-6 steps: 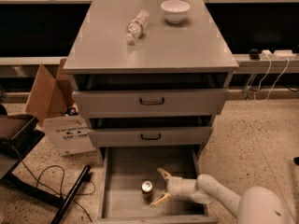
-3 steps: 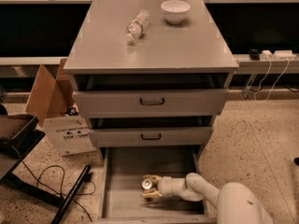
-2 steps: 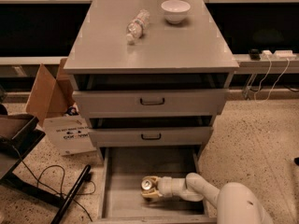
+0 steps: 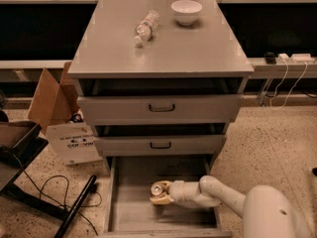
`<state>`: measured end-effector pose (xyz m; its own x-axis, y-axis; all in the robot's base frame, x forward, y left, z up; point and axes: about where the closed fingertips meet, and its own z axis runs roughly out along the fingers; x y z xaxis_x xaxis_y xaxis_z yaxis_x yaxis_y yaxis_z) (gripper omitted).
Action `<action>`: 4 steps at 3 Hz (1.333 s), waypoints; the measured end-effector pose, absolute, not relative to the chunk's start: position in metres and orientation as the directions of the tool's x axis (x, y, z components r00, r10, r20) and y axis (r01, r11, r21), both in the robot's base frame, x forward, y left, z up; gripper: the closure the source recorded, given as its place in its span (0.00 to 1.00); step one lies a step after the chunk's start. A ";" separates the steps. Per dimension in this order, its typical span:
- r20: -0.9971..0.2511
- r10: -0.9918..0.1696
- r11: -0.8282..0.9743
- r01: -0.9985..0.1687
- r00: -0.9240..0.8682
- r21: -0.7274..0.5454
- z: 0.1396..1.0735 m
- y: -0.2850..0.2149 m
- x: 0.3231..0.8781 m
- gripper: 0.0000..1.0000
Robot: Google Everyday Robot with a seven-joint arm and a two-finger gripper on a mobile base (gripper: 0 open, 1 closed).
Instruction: Pick orange can from bottom drawer and place on counter
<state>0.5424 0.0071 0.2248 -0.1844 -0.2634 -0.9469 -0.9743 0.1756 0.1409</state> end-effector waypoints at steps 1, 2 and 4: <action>-0.916 -0.293 0.204 -0.954 -0.273 0.219 0.294 0.000 0.546 1.00; -0.868 -0.246 0.334 -0.878 -0.432 0.342 0.399 -0.008 0.547 1.00; -0.845 -0.217 0.474 -0.810 -0.488 0.346 0.552 -0.014 0.539 1.00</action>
Offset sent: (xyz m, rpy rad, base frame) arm 0.0320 -0.0375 0.3684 -0.1434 0.1808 -0.2087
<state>0.5393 -0.0140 0.5523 -0.4879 -0.2173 -0.8454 -0.8099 0.4740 0.3456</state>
